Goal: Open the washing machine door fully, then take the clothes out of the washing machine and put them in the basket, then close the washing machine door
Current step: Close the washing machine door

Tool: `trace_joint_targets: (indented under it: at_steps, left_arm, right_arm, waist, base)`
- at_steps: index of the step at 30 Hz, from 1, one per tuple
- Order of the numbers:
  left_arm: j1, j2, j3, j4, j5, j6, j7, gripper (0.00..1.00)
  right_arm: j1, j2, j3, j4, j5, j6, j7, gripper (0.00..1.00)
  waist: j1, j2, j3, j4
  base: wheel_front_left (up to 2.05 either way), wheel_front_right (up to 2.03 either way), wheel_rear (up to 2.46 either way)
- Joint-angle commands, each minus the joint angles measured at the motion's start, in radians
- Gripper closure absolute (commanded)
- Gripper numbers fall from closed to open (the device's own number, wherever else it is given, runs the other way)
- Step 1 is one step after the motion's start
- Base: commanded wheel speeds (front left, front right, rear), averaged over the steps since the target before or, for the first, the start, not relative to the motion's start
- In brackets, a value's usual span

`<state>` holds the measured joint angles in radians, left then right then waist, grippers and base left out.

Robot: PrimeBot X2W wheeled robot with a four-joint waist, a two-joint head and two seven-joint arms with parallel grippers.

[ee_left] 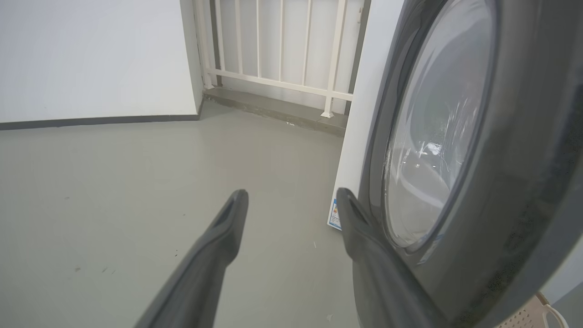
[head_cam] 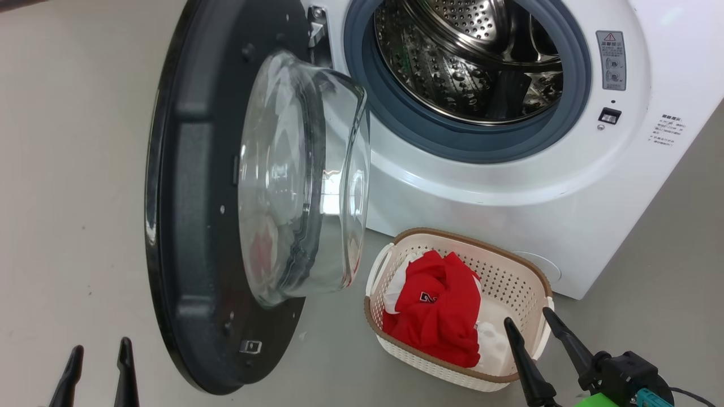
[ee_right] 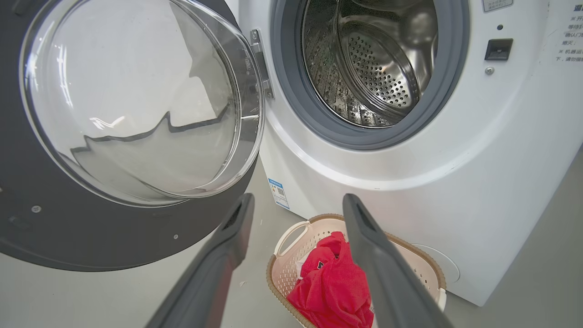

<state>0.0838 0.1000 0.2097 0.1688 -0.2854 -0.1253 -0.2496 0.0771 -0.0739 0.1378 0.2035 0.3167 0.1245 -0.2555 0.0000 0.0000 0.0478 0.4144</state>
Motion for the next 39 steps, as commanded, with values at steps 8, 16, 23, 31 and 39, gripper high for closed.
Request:
trace_joint_targets:
  at_steps: [8,16,23,31,39]
  left_arm:
    - [-0.032,0.029,0.038,-0.030,-0.017,-0.005,-0.012,0.00]
    - [-0.096,0.130,0.022,-0.010,-0.179,-0.005,-0.012,1.00]
    - [-0.129,0.359,-0.180,-0.012,-0.469,-0.005,-0.012,1.00]
    - [-0.151,0.565,-0.371,-0.128,-0.775,-0.005,-0.012,1.00]
    - [-0.168,0.631,-0.440,-0.180,-0.861,-0.005,-0.012,1.00]
  right_arm:
    - [-0.016,-0.004,0.019,-0.019,0.004,0.006,-0.006,0.00]
    - [-0.028,-0.001,0.031,-0.011,0.006,0.006,-0.006,0.00]
    - [-0.029,0.002,0.042,-0.008,0.007,0.006,-0.006,0.00]
    - [-0.035,0.005,0.048,-0.006,0.008,0.006,-0.006,0.00]
    - [-0.039,0.008,0.046,-0.008,0.005,0.006,-0.006,0.00]
  waist:
    - [0.0000,0.0000,-0.001,0.007]
    - [0.0000,0.0000,-0.002,0.011]
    - [0.0000,0.0000,0.000,0.003]
    - [0.0000,0.0000,0.010,-0.013]
    - [0.0000,0.0000,0.022,-0.027]
  base:
    - [0.00,0.00,0.00]
    - [0.00,0.00,0.00]
    - [0.00,0.00,0.00]
    - [0.00,0.00,0.00]
    - [0.00,0.00,0.00]
